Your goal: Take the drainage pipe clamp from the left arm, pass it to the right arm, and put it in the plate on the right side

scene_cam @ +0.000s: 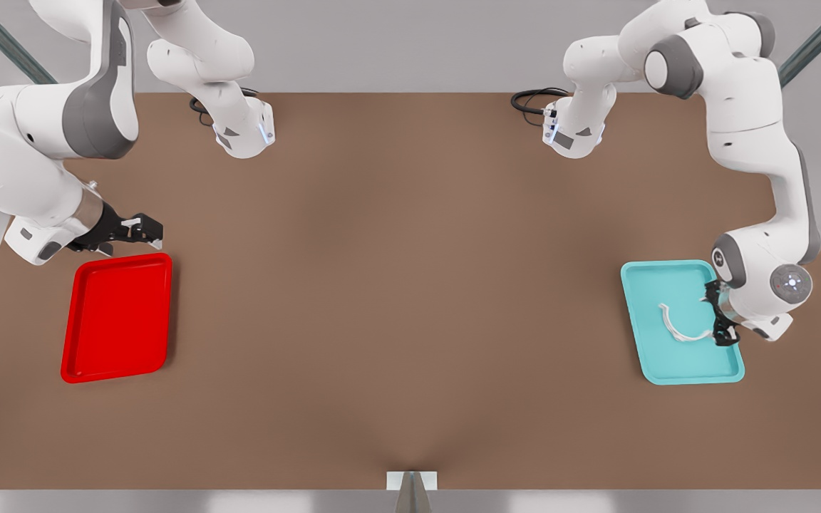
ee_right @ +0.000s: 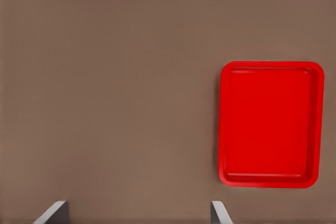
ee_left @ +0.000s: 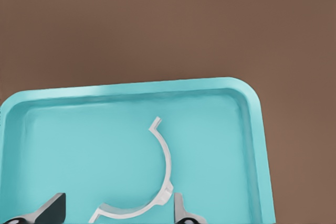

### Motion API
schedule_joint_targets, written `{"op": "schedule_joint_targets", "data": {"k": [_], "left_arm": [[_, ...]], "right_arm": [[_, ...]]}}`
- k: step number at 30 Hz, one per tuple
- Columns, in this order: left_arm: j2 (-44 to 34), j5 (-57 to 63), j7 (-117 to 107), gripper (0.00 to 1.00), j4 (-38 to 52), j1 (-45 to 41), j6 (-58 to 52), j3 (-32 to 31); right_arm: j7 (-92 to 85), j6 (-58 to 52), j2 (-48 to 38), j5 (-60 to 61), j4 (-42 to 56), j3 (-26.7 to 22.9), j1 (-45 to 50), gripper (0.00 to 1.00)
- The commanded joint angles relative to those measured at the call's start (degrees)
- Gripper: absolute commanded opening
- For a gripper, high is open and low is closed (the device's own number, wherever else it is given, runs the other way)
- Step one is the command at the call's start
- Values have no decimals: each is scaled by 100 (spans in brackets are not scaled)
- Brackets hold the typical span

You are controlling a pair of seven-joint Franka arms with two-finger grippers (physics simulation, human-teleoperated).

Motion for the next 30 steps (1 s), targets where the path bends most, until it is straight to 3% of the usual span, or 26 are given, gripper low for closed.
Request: {"op": "schedule_joint_targets", "data": {"k": [1,4,15,27,28,30], "left_arm": [[116,-16,-4533,100,-54,80,422,-1],[239,-701,-3540,100,-116,211,431,-19],[643,-719,-859,100,-36,440,1081,-89],[1021,-982,-419,100,192,607,1336,-247],[1056,-982,-428,94,210,607,1336,-256],[1092,-965,-411,65,245,607,1389,-256]], "right_arm": [[-82,-7,-8,32,3,-1,7,100],[-82,-7,-8,32,3,-1,7,100],[-82,-25,-8,32,-6,-1,7,100],[-91,-25,-8,41,-6,-1,-2,100],[-91,-25,-8,41,-6,-1,7,100],[-161,-25,-8,41,-6,-1,-11,100]]}}
